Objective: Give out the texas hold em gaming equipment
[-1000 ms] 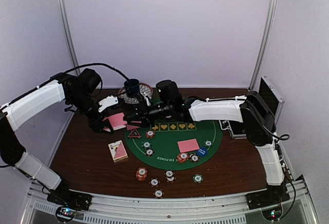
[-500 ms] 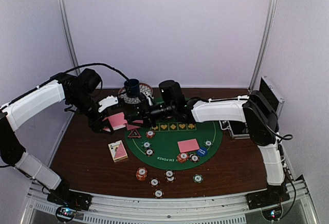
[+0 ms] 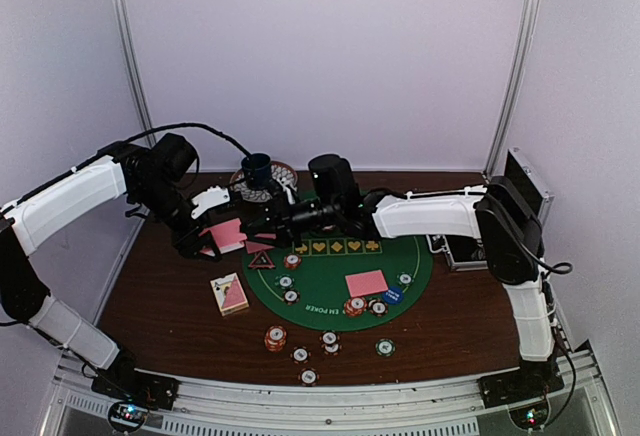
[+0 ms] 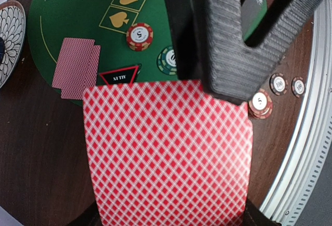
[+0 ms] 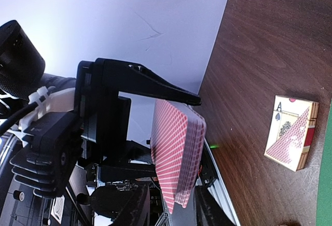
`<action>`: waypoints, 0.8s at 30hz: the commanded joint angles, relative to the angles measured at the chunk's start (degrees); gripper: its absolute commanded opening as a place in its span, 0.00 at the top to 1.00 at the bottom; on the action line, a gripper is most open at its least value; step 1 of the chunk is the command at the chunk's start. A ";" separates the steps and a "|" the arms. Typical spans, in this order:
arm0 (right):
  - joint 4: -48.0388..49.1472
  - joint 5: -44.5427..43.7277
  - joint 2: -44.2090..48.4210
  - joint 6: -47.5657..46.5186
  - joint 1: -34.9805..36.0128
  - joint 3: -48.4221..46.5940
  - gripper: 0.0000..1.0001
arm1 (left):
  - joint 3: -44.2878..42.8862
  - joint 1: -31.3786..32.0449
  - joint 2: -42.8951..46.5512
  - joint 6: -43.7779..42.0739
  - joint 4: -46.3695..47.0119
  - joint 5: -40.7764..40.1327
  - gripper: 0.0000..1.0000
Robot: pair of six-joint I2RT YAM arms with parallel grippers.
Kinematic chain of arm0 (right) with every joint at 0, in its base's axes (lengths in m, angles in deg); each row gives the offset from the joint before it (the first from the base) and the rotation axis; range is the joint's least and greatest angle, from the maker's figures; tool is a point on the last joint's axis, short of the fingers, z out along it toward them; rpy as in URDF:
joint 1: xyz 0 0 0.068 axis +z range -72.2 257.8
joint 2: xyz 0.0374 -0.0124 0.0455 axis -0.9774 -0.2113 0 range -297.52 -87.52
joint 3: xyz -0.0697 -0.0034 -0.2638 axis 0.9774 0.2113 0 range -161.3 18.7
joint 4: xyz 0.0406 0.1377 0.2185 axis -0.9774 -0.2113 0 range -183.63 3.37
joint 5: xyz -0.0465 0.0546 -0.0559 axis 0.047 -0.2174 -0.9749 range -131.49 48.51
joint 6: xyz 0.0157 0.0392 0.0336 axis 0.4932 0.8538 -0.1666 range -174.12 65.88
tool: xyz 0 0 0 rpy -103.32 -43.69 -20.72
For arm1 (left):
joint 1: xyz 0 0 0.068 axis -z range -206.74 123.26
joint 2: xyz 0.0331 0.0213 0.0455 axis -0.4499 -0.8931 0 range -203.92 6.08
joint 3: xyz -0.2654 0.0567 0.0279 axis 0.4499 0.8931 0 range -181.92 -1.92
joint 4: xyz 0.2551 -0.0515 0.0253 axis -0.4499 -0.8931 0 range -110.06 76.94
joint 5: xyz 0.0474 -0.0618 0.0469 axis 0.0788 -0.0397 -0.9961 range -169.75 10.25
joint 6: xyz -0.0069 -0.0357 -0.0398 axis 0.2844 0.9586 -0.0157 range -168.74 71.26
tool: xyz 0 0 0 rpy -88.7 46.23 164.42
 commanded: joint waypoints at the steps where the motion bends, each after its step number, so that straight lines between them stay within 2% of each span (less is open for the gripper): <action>1: 2.51 1.74 1.44 0.92 0.63 -1.30 0.67 | -1.44 -0.36 -0.21 -0.43 1.29 0.26 1.00; 14: 5.89 3.47 0.49 3.64 0.69 -1.59 0.81 | -1.66 -0.36 -0.56 -0.44 0.95 -0.38 1.00; 24: 5.25 3.86 0.37 3.26 -0.14 -1.56 1.00 | -1.53 -0.36 -0.23 -0.43 0.76 -0.51 1.00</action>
